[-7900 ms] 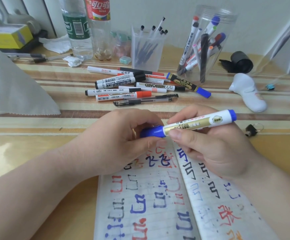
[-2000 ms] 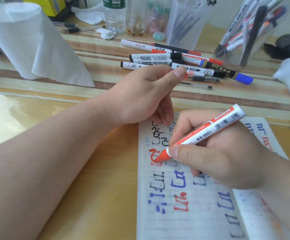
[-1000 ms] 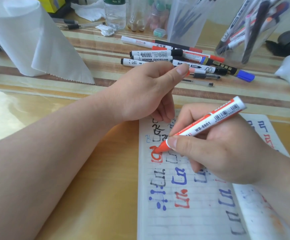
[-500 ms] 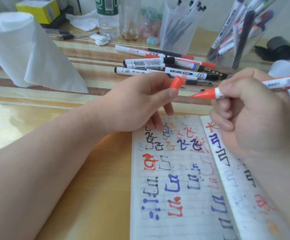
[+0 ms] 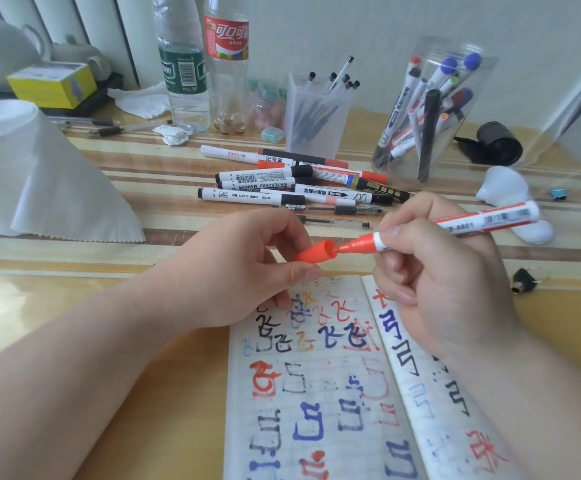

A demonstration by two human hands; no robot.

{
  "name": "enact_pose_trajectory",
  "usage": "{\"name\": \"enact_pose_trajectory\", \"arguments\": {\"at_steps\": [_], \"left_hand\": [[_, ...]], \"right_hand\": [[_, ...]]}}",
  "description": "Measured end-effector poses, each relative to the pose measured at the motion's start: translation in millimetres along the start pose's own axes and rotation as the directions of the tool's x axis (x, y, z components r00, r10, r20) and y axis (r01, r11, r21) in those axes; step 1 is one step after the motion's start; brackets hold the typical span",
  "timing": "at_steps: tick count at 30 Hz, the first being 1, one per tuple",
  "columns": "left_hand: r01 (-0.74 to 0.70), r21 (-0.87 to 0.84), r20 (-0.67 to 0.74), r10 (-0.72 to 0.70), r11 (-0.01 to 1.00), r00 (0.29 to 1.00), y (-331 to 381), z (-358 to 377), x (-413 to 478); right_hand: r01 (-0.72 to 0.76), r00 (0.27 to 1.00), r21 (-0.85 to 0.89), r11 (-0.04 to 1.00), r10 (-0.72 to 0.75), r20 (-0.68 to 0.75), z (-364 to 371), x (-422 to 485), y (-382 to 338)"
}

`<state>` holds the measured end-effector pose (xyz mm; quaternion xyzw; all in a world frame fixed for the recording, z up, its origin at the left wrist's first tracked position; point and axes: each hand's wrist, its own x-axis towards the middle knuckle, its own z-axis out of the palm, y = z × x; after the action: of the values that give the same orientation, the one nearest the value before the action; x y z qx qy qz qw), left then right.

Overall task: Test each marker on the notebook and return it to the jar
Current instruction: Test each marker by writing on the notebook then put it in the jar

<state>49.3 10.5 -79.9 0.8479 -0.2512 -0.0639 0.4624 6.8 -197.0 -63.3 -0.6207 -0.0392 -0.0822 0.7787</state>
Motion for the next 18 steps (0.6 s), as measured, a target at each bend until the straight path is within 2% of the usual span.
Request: {"name": "enact_pose_trajectory", "arguments": {"at_steps": [4,6,12,16,18], "left_hand": [[0.003,0.008,0.005,-0.003,1.000,1.000,-1,1,-2],[-0.035,0.013,-0.010,0.035,0.999,0.999,-1,2,-3],[-0.103,-0.136,-0.046,0.097,0.985,0.994,6,8,-7],[-0.093,-0.225,0.007,0.097,0.970,0.995,9,5,-12],[-0.122,-0.219,-0.019,0.121,0.968,0.993,11,4,-14]], "right_hand": [[-0.052,0.997,-0.152,0.987,0.060,0.051,2,0,6],[-0.069,0.992,-0.175,0.982,0.085,0.090,2,0,6],[-0.183,0.970,-0.004,0.983,0.181,0.163,-4,3,2],[-0.178,0.956,0.041,0.983,0.164,0.242,-4,1,1],[-0.175,0.954,0.055,0.983,0.156,0.258,-2,0,0]]}}
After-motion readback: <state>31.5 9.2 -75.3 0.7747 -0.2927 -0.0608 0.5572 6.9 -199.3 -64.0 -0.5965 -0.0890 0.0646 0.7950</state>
